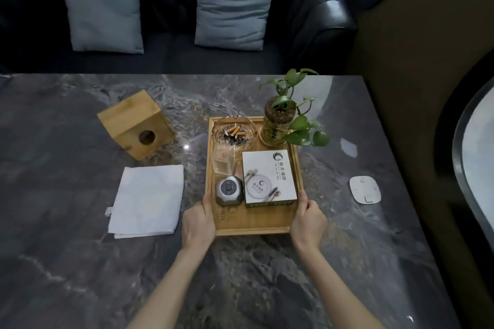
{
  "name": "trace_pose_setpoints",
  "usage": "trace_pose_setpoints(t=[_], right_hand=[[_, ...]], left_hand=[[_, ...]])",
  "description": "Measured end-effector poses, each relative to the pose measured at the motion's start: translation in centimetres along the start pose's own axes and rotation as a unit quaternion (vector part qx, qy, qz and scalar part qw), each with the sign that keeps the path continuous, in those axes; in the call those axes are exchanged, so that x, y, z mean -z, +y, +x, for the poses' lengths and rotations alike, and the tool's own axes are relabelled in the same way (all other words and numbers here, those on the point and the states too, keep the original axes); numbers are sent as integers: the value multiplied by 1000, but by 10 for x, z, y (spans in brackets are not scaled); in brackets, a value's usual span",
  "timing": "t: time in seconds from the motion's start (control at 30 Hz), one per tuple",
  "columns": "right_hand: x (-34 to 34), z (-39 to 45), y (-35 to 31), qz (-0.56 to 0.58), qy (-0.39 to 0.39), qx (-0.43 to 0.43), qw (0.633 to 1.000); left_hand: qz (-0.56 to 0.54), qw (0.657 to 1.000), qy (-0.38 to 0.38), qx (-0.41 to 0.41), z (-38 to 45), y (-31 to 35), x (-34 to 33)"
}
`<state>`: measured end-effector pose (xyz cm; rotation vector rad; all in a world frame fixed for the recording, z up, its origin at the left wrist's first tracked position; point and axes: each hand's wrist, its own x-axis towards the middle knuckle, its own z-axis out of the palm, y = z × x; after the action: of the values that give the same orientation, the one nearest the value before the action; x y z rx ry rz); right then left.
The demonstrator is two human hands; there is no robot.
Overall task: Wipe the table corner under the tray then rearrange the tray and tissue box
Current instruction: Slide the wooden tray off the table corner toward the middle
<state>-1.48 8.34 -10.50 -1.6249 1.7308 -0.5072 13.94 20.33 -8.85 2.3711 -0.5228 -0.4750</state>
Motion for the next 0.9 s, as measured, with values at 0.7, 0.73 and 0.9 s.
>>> trace_pose_setpoints(t=[0.7,0.73,0.9], right_hand=[[-30,-21,6,-65,-9,-21,998],[-27,-20,6,-76,-16,-3,997],[-6,-14,7,-206,-93,139,964]], left_hand=[[28,997,-63,38,17,-39,3],[37,996,-70,33,17,-39,3],[105,987,-118,-13,18,-41,9]])
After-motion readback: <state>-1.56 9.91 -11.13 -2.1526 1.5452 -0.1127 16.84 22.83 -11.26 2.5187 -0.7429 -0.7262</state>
